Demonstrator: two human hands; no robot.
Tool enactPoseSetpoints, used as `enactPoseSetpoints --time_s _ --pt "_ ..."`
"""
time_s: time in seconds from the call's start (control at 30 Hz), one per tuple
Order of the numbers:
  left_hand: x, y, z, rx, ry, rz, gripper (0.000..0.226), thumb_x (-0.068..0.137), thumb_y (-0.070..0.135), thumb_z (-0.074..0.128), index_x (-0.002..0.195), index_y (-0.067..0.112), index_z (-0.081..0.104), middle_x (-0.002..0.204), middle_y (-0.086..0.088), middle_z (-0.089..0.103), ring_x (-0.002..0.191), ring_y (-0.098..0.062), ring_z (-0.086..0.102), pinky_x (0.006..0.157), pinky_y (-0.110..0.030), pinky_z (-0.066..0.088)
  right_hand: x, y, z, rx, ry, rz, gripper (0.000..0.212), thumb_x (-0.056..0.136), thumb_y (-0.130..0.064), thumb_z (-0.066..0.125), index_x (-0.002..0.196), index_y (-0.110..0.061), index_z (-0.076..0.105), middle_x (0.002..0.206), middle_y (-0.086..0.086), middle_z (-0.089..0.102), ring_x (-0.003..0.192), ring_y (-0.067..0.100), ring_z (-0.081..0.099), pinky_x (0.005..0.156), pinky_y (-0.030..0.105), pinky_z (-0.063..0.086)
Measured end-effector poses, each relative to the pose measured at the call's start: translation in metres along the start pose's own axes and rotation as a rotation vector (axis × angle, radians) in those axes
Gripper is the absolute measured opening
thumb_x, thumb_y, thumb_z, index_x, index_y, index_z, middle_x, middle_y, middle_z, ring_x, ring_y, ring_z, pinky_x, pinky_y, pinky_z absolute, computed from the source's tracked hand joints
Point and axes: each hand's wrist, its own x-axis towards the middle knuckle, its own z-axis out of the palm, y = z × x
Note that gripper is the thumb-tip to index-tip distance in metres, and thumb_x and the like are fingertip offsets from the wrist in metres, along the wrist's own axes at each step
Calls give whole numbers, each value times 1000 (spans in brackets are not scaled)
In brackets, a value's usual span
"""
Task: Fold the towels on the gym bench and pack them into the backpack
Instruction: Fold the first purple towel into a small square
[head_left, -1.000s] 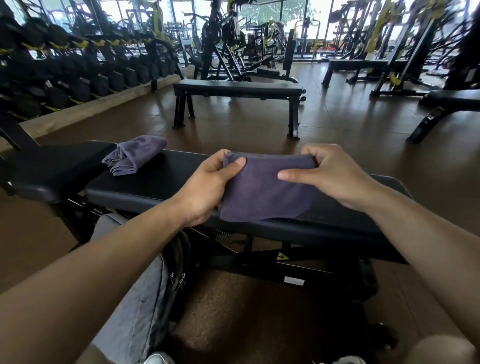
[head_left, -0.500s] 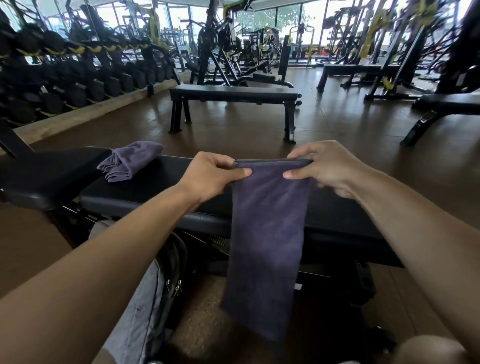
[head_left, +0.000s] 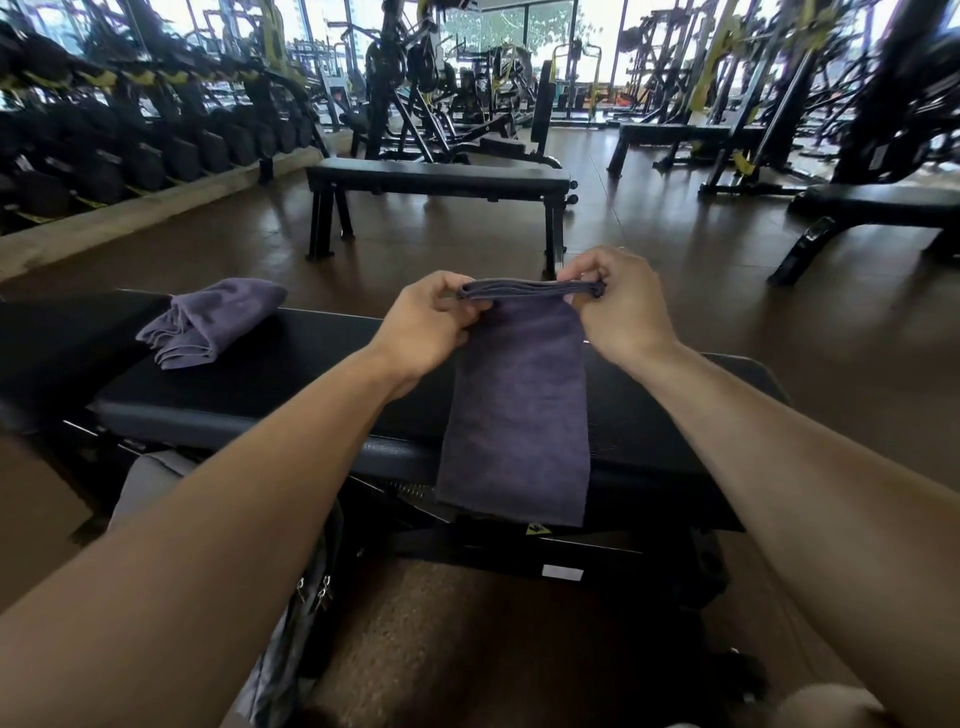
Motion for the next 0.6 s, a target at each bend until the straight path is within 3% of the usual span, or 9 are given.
enactPoseSetpoints --time_s 0.1,0.23,0.33,0.4,0.5,0.53,0.6 --pt "-1 -12 0 -63 -30 -22 29 97 -11 56 102 16 64 97 -4 73 91 -15 66 73 -20 54 -7 6 2 -26 -10 -63 35 84 9 65 82 -26 66 83 -7 56 79 3 51 69 6 37" --pt "-8 -21 -7 22 -44 -67 41 85 -24 58 101 13 63 107 -12 74 102 -18 69 77 -22 59 -17 13 2 -147 -148 -79 24 85 -2 71 87 -26 69 88 -2 61 81 6 54 70 13 41" --pt "-18 -24 -13 62 -103 -105 36 82 -20 67 98 12 60 93 -11 74 83 -16 70 76 -24 60 -27 8 -4 -210 -255 -114 21 86 -14 77 98 -30 71 85 -7 56 78 5 52 68 16 41" --pt "-25 -26 -16 51 -127 -124 36 83 -19 68 95 14 58 90 -10 74 82 -18 69 83 -35 61 -33 8 -7 -221 -254 -57 24 84 -25 80 106 -29 70 90 -9 55 80 5 51 73 17 41" --pt "-32 -28 -18 10 -125 -143 33 86 -16 68 95 15 59 107 -18 74 97 -27 71 93 -45 59 -36 16 -7 -261 -234 155 35 77 -46 84 107 -33 69 105 -6 62 94 14 58 82 31 49" --pt "-34 -28 -18 4 -135 -157 31 87 -13 69 97 15 60 113 -18 73 104 -28 71 94 -45 59 -37 18 -6 -231 -247 209 31 80 -45 82 105 -32 71 101 -4 66 89 15 63 75 30 51" --pt "-36 -29 -15 -27 -158 -218 28 88 -7 69 99 17 61 117 -16 73 112 -29 69 94 -44 58 -40 21 -5 -3 -346 368 20 93 -36 71 110 -25 71 82 3 73 62 16 67 51 23 48"
